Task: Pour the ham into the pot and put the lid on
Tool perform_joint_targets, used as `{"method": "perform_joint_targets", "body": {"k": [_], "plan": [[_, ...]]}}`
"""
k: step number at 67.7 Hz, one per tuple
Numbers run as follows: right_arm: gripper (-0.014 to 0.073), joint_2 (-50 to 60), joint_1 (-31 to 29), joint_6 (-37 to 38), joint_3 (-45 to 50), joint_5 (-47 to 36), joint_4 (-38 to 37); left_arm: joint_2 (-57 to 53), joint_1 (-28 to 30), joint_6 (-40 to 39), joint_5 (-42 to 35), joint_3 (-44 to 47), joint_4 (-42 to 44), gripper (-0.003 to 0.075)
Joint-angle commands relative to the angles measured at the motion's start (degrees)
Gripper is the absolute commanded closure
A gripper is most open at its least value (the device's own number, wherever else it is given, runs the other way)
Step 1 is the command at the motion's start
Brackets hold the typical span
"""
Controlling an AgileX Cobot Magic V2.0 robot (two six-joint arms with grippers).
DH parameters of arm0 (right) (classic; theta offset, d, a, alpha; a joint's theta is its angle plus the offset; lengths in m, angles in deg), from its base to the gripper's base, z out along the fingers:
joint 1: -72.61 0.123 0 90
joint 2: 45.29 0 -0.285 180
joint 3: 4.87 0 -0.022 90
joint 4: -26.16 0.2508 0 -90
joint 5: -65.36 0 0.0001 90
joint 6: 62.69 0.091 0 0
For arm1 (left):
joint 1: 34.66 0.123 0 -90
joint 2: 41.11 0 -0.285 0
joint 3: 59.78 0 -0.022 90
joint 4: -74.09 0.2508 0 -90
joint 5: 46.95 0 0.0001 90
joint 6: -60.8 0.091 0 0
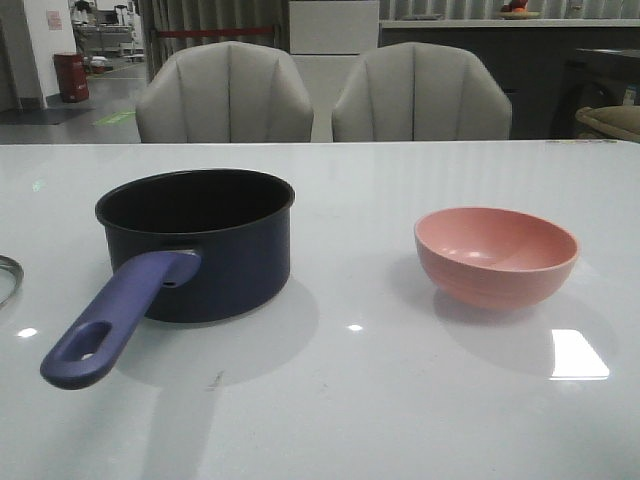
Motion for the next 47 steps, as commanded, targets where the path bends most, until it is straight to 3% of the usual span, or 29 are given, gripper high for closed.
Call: {"method": "perform_joint_targets", "body": {"k": [1, 9, 26, 47], "plan": [[0.0446, -0.45, 0.08, -0.72, -1.45, -4.34, 0.41, 6.55, 3.04, -7.12, -2.46, -4.44, 5.49, 0.0032], [0.0446, -0.45, 0.08, -0.72, -1.45, -4.34, 0.41, 13.41, 9.58, -10.73, -2.0, -6.39, 9.21, 0.0032], [0.0446, -0.45, 0.08, -0.72, -1.45, -4.34, 0.41, 30.43, 22.93, -11.51, 4.06, -13.01, 2.38, 0.0033], [0.0446, -0.45, 0.08, -0.72, -1.45, -4.34, 0.41, 51.87, 24.64, -11.51, 13.89, -24.3, 3.18, 0.0033]]}}
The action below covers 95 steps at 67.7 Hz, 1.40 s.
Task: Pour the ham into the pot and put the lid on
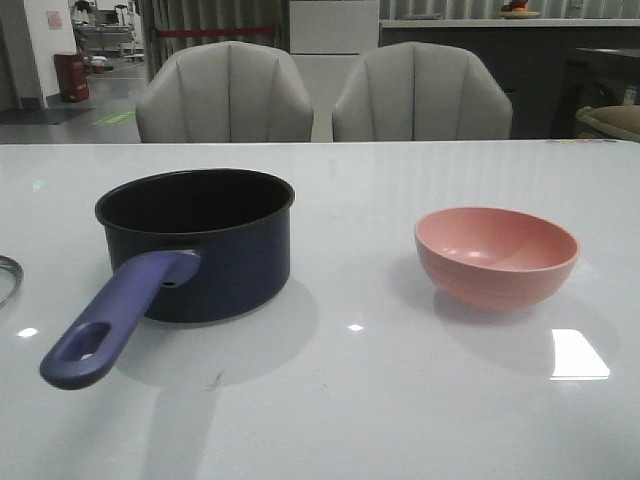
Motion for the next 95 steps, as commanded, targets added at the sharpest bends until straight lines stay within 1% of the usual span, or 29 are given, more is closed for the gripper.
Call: {"method": "perform_joint_targets", "body": {"k": [1, 16, 43, 61, 71, 76, 80, 95], "plan": [[0.0446, -0.45, 0.08, -0.72, -1.45, -4.34, 0.41, 5.69, 0.0, -0.6, -0.12, -5.53, 0.0, 0.0033], [0.0446, -0.45, 0.08, -0.72, -1.45, -4.34, 0.41, 15.83, 0.0, -0.6, 3.15, -11.69, 0.47, 0.0033], [0.0446, -0.45, 0.08, -0.72, -1.45, -4.34, 0.41, 27.82, 0.0, -0.6, 7.8, -21.53, 0.0, 0.0033], [0.0446, -0.45, 0.08, -0.72, -1.45, -4.34, 0.41, 32.37, 0.37, -0.6, 7.25, -22.96, 0.0, 0.0033], [0.0446, -0.45, 0.08, -0.72, -1.45, -4.34, 0.41, 35.13, 0.37, -0.6, 8.35, -24.23, -0.34, 0.0036], [0.0446, -0.45, 0.08, -0.72, -1.45, -4.34, 0.41, 35.71, 0.37, -0.6, 8.35, -24.37, -0.46, 0.0071], [0.0446, -0.45, 0.08, -0.72, -1.45, -4.34, 0.41, 36.13, 0.37, -0.6, 8.24, -24.37, -0.46, 0.0114], [0.0446, -0.45, 0.08, -0.72, -1.45, -4.34, 0.41, 36.74, 0.37, -0.6, 6.68, -24.37, -0.46, 0.0359]]}}
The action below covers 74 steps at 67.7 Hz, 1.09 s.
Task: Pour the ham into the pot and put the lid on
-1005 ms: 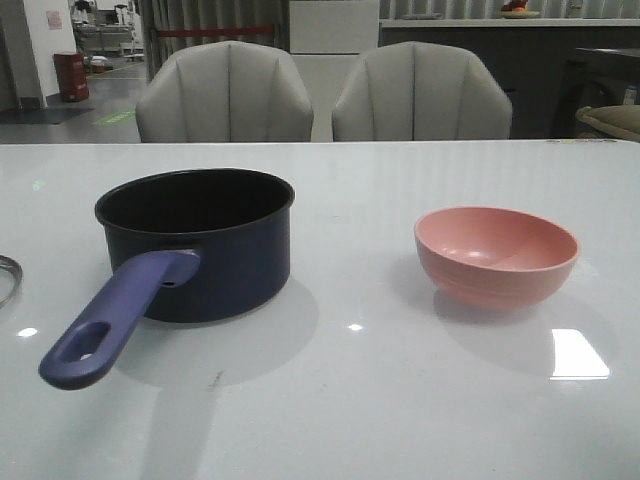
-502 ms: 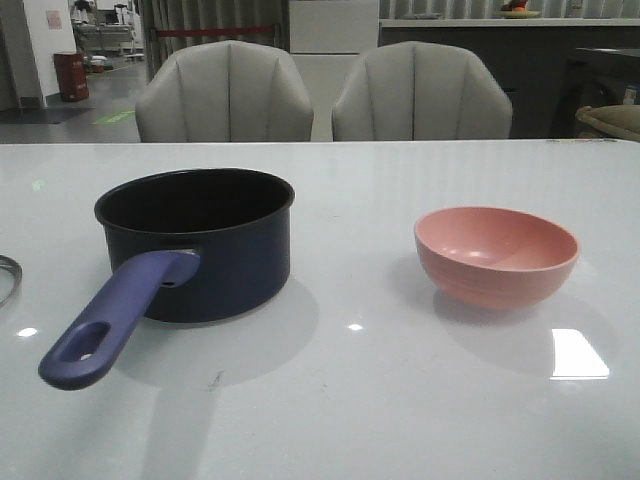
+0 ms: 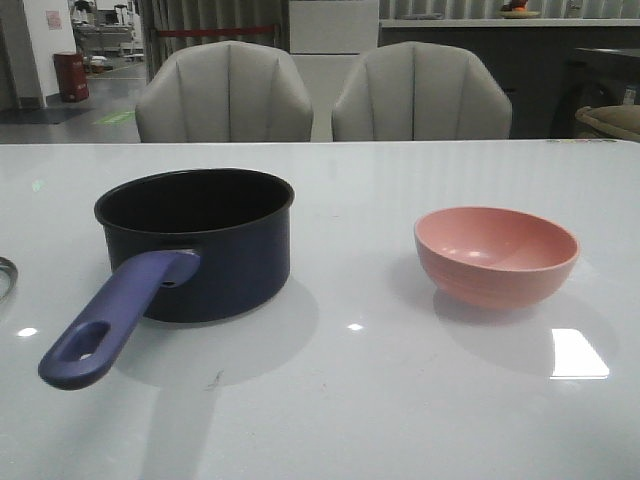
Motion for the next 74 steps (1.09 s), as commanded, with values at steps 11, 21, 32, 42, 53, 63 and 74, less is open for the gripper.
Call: {"method": "perform_joint_targets", "body": {"k": [11, 21, 32, 42, 53, 63, 74], "plan": [[0.0446, -0.45, 0.08, -0.72, -1.45, -4.34, 0.41, -2.2, 0.07, -0.6, -1.89, -1.89, -0.14, 0.0444], [0.0446, -0.45, 0.08, -0.72, -1.45, -4.34, 0.41, -2.2, 0.07, -0.6, -1.89, -1.89, -0.14, 0.0447], [0.0446, -0.45, 0.08, -0.72, -1.45, -4.34, 0.41, -2.83, 0.07, -0.6, -2.38, -1.89, -0.14, 0.0447], [0.0446, -0.45, 0.08, -0.72, -1.45, -4.34, 0.41, -6.01, 0.07, 0.84, -4.38, -1.89, -0.14, 0.0451], [0.0446, -0.45, 0.08, -0.72, -1.45, -4.34, 0.41, -10.22, 0.07, 3.61, -5.75, -2.27, -0.14, 0.0461], [0.0446, -0.45, 0.08, -0.72, -1.45, -4.34, 0.41, -14.46, -2.28, 6.8, -4.88, -5.15, -0.6, 0.0461], [0.0446, -0.45, 0.08, -0.72, -1.45, -4.34, 0.41, -15.37, -10.98, 10.18, -1.19, -11.85, -0.7, 0.0461]]}}
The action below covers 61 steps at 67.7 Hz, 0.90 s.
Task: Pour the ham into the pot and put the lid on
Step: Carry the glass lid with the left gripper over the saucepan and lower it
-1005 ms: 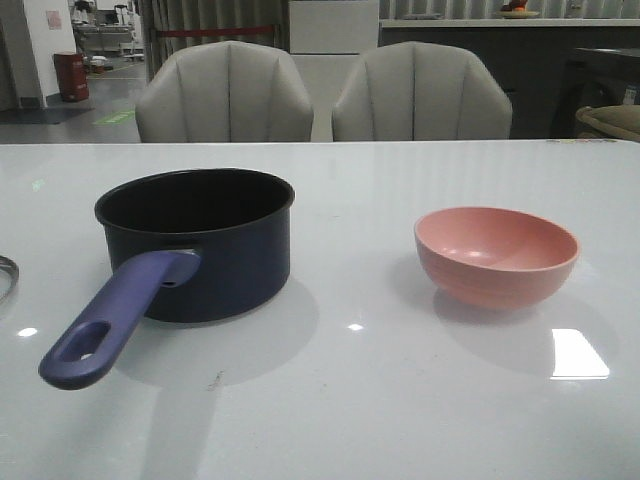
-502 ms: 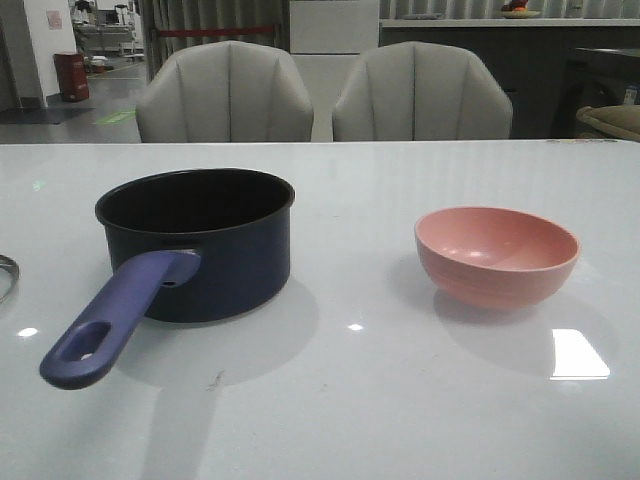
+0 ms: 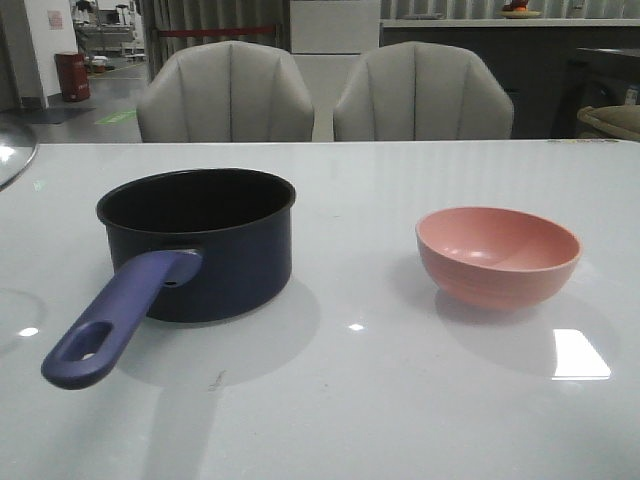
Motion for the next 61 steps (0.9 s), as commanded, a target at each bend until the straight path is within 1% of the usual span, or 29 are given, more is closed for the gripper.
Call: {"method": "perform_joint_targets", "body": {"k": [1, 3, 4, 5, 6, 9, 10, 17, 25, 33, 41, 61], "plan": [[0.0446, -0.45, 0.08, -0.72, -1.45, -4.34, 0.41, -3.29, -6.45, 2.35, -0.01, -6.21, -1.02, 0.0461], [0.0446, -0.45, 0.08, -0.72, -1.45, -4.34, 0.41, -2.98, -8.2, 3.23, 0.55, -7.55, -1.02, 0.0461], [0.0446, -0.45, 0.08, -0.72, -1.45, -4.34, 0.41, -2.78, -9.96, 3.75, 0.9, -8.25, -1.02, 0.0461], [0.0446, -0.45, 0.08, -0.72, -1.45, -4.34, 0.41, -2.78, -9.96, 3.75, 0.9, -8.25, -1.02, 0.0461], [0.0446, -0.45, 0.08, -0.72, -1.45, -4.34, 0.41, -2.46, -11.66, 4.16, 1.04, -9.17, -1.02, 0.0461], [0.0446, -0.45, 0.08, -0.72, -1.45, -4.34, 0.41, -1.97, -13.26, 4.16, 1.28, -10.38, -1.02, 0.0461], [0.0446, -0.45, 0.08, -0.72, -1.45, -4.34, 0.41, -1.57, -14.74, 4.16, 1.39, -11.09, -1.02, 0.0461], [0.0446, -0.45, 0.08, -0.72, -1.45, -4.34, 0.41, 0.73, -18.59, 4.16, 1.62, -14.42, -1.02, 0.0461], [0.0446, -0.45, 0.08, -0.72, -1.45, -4.34, 0.41, 4.42, -21.89, 4.16, 4.95, -18.81, -1.13, 0.046], [0.0446, -0.45, 0.08, -0.72, -1.45, -4.34, 0.41, 8.22, -23.12, 4.16, 9.99, -23.01, -2.23, 0.046], [0.0446, -0.45, 0.08, -0.72, -1.45, -4.34, 0.41, 11.03, -23.36, 4.16, 12.87, -26.18, -4.55, 0.046], [0.0446, -0.45, 0.08, -0.72, -1.45, -4.34, 0.41, 13.11, -23.36, 4.16, 15.64, -27.16, -5.29, 0.046]]}}
